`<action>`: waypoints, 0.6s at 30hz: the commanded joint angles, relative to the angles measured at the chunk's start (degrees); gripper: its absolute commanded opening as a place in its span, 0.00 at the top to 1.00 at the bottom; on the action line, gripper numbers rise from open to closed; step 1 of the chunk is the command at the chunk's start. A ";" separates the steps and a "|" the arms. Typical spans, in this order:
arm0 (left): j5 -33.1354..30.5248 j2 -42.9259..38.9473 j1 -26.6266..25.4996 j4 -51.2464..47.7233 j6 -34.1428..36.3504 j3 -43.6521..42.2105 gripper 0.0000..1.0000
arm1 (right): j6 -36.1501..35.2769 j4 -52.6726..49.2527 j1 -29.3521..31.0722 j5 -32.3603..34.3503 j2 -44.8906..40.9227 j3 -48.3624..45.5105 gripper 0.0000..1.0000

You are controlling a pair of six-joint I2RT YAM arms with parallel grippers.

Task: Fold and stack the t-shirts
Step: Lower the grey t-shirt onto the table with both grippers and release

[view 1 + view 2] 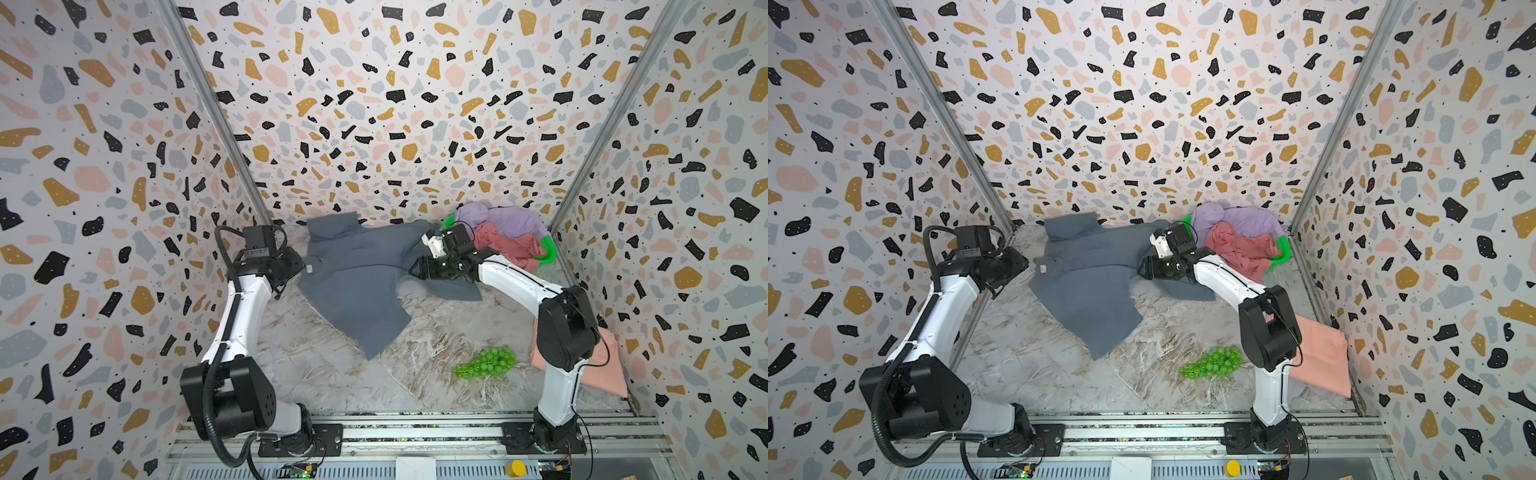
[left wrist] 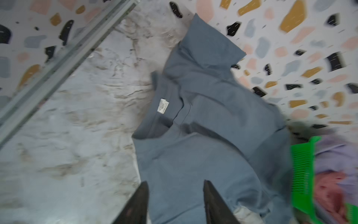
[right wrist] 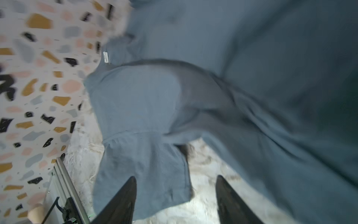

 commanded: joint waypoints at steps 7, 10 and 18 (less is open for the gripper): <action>0.75 0.00 -2.52 -1.05 6.12 -2.34 0.36 | -3.33 -0.38 -1.92 3.55 -5.03 1.75 0.32; 4.45 1.48 -8.12 1.80 5.28 -6.32 0.35 | -2.33 4.30 -1.85 3.80 -3.04 -0.34 0.33; 6.42 9.37 -21.27 19.15 -2.56 -13.12 0.35 | -6.08 13.31 0.27 8.88 3.32 -2.03 0.34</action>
